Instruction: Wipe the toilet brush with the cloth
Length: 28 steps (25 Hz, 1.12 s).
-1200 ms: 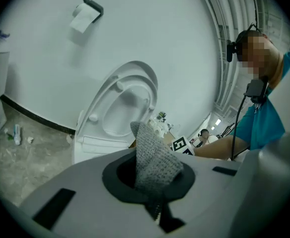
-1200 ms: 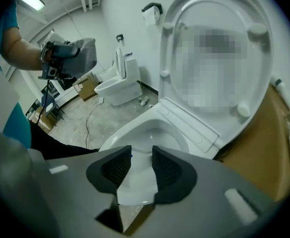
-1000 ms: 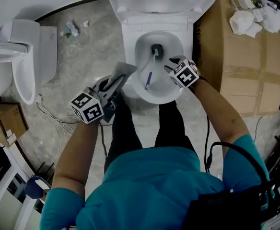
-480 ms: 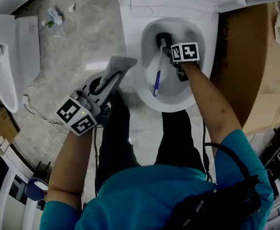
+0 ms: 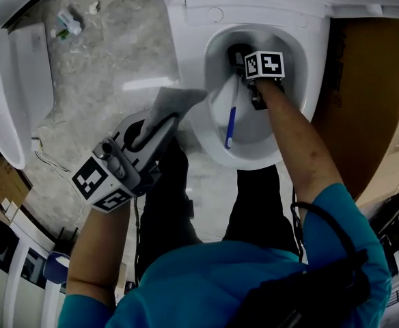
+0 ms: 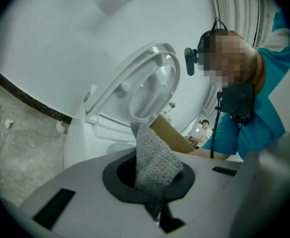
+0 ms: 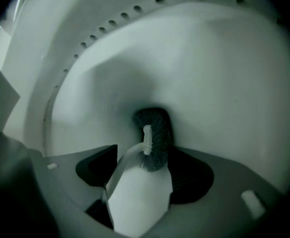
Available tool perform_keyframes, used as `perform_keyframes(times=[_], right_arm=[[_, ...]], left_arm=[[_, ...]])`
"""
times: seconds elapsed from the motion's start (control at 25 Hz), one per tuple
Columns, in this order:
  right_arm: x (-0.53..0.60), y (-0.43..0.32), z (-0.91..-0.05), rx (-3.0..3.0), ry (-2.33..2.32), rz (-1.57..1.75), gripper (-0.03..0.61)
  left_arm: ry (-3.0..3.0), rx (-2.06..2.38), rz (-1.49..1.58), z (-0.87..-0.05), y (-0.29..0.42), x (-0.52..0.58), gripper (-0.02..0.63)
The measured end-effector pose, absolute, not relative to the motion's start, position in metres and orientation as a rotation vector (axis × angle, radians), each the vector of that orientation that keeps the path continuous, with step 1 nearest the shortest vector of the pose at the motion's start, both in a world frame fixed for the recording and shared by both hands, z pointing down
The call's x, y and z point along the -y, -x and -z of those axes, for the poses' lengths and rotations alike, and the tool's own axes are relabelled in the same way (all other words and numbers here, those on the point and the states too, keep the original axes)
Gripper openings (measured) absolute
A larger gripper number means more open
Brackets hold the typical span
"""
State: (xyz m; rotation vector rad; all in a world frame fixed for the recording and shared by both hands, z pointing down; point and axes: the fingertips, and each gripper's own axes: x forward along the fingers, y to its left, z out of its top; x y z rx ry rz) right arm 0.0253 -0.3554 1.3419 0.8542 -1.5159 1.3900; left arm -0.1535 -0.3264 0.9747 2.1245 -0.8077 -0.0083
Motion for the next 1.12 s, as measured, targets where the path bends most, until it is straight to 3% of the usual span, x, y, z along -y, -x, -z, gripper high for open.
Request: perform_keyframes(times=[0.2,0.32,0.6,1.12], right_arm=[[0.371,-0.015,-1.359,1.529,-0.902,-1.376,0.296],[0.380,-0.018,-1.368,1.526,-0.937,-1.315,0.147],[0.395,-0.020,-1.378,1.513,-0.950,-1.192,0.023],[0.389,-0.039,-1.251,1.645,-1.070,-1.483,0.018]], left_arm=[[-2.102,0.818,0.006,-0.984,0.161,0.328,0.012],[-2.089,0.817,0.004,-0.987,0.163,0.324,0.012],[-2.081,0.834,0.003,-0.992,0.171,0.323,0.012],[-2.093,0.845,0.031,-0.927,0.165,0.318,0.012]])
